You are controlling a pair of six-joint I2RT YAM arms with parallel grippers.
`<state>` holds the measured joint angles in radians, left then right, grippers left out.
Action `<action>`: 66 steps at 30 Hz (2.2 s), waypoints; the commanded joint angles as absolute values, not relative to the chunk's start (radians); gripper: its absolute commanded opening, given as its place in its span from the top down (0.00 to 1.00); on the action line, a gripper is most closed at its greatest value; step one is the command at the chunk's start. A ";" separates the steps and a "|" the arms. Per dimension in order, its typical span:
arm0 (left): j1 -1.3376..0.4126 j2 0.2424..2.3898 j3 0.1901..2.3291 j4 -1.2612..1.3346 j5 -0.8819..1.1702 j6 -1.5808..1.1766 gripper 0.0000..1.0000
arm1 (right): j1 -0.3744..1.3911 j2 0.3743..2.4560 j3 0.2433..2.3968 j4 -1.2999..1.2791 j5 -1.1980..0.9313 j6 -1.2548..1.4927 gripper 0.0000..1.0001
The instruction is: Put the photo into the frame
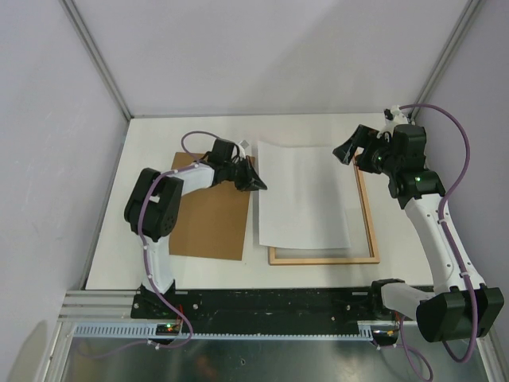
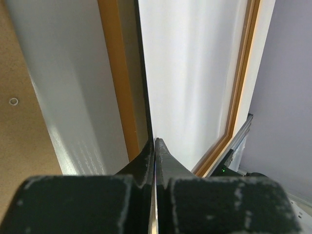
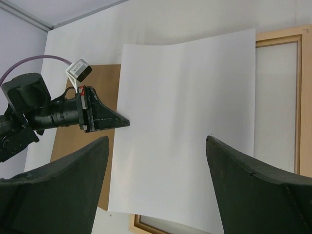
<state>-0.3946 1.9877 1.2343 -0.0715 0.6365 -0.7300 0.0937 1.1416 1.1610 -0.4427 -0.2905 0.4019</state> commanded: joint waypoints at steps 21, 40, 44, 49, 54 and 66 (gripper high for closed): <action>-0.504 1.968 1.301 -0.087 0.472 -0.810 1.00 | 0.089 1.142 1.164 -0.409 -0.318 0.388 0.16; -0.558 1.953 1.253 0.010 0.336 -0.970 1.00 | 0.089 1.148 1.164 -0.409 -0.320 0.392 0.16; -0.564 1.944 1.221 0.050 0.320 -0.993 1.00 | 0.089 1.148 1.165 -0.407 -0.324 0.395 0.16; -0.562 1.917 1.188 0.074 0.288 -1.002 1.00 | 0.088 1.147 1.164 -0.410 -0.324 0.391 0.16; -0.558 1.882 1.141 0.105 0.265 -1.011 1.00 | 0.089 1.145 1.164 -0.413 -0.323 0.391 0.16; -0.569 1.887 1.126 0.175 0.262 -1.063 1.00 | 0.089 1.147 1.164 -0.403 -0.336 0.408 0.16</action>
